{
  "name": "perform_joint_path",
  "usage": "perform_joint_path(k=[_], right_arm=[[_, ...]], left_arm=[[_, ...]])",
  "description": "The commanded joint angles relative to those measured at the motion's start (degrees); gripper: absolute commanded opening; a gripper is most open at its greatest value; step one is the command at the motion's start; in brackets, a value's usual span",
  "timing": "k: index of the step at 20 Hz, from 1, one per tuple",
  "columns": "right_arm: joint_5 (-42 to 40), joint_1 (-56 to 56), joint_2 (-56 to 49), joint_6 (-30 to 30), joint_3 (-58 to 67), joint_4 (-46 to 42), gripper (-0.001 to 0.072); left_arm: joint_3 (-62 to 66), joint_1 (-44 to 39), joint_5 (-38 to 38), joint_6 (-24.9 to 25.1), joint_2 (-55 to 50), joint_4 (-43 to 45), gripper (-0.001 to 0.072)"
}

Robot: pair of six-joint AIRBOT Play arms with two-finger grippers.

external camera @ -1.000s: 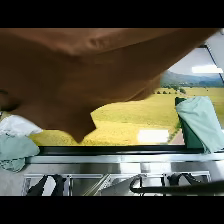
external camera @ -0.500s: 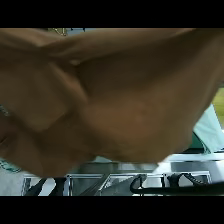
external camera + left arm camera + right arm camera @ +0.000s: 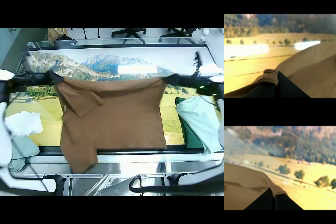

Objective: Fold the shirts.

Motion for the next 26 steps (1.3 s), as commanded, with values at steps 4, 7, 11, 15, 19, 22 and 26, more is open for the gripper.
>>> perform_joint_path(k=[4,7,11,15,19,22,26], right_arm=[[-1.9,0.4,-10.4,0.3,6.2,-1.7,0.0018],[2.8,0.4,-10.1,3.7,5.9,-9.4,0.0018],[5.1,1.2,-10.1,6.3,4.7,-15.6,0.0018],[3.6,2.2,-10.1,6.2,3.0,-15.8,0.0019],[3.6,3.3,-10.3,6.3,3.0,-15.8,0.0020],[4.6,4.1,-9.9,6.3,3.1,-15.8,0.0269],[10.6,1.6,-3.8,8.9,3.1,-17.0,0.0372]], left_arm=[[17.8,-0.5,-7.2,-7.3,-19.3,7.2,0.0016],[21.0,-0.9,-13.4,-10.1,-19.4,15.8,0.0016],[21.2,-0.9,-17.6,-11.1,-19.4,17.5,0.0016],[21.2,-0.9,-17.5,-13.0,-19.7,22.9,0.0017],[21.2,-1.3,-18.9,-13.0,-21.3,22.8,0.0021],[22.1,-1.6,-20.9,-13.0,-21.4,22.8,0.0113],[27.3,0.4,-34.1,-20.6,-21.3,23.3,0.0602]])
